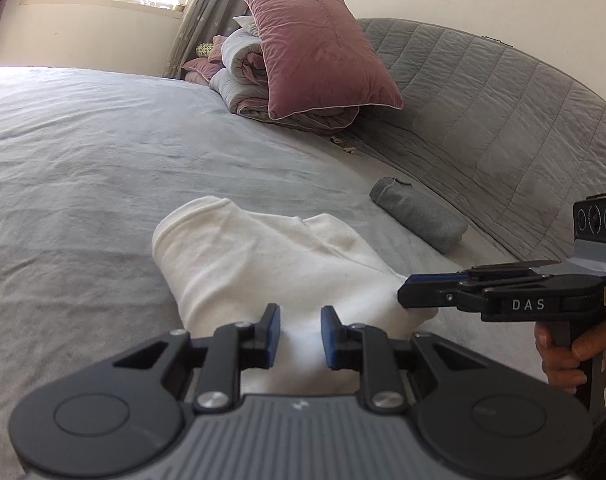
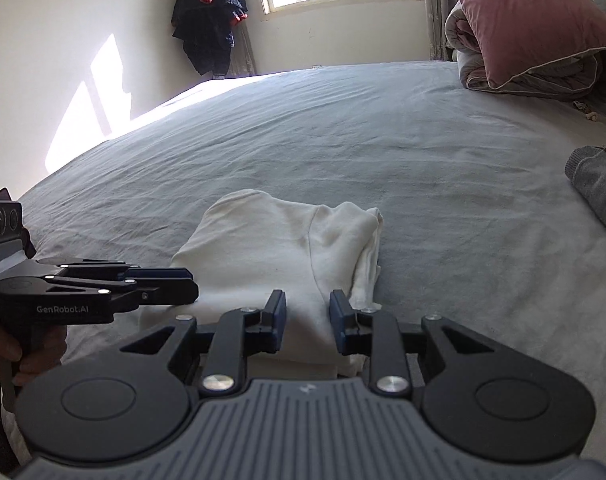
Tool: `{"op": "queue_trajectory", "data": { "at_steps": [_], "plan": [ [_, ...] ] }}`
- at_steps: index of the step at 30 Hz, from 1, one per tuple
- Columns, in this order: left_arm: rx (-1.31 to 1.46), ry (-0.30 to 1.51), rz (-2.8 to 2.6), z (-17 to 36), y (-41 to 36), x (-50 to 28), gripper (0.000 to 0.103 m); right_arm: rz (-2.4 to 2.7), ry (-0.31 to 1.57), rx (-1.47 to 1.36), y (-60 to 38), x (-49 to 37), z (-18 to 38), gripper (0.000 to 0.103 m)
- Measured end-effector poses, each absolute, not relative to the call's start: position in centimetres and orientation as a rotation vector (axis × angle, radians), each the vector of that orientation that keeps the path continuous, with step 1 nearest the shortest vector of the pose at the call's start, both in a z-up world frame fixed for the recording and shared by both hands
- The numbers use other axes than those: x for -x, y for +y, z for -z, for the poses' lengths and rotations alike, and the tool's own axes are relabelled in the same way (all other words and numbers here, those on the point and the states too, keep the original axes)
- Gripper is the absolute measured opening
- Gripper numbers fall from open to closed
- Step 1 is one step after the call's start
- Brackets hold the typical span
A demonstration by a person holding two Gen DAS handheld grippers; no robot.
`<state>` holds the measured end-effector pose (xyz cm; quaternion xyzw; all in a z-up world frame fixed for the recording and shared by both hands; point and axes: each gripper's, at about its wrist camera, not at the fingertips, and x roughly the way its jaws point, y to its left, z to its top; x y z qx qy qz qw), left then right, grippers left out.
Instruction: Fold clothes
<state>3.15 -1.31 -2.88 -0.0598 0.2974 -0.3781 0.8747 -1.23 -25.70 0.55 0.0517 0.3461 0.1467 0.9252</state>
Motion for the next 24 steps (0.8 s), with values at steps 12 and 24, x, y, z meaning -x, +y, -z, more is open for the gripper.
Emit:
{"op": "queue_trajectory", "data": {
  "at_steps": [12,24],
  "plan": [
    [0.197,0.615,0.752,1.5,0.2,-4.6,0.042,-0.324,0.706,-0.069,-26.3,2.1,-0.9,0.036],
    [0.224,0.602,0.602,2.4,-1.7,-9.2,0.040,-0.292,0.550,-0.192,-26.4,-0.5,-3.5,0.036]
  ]
}}
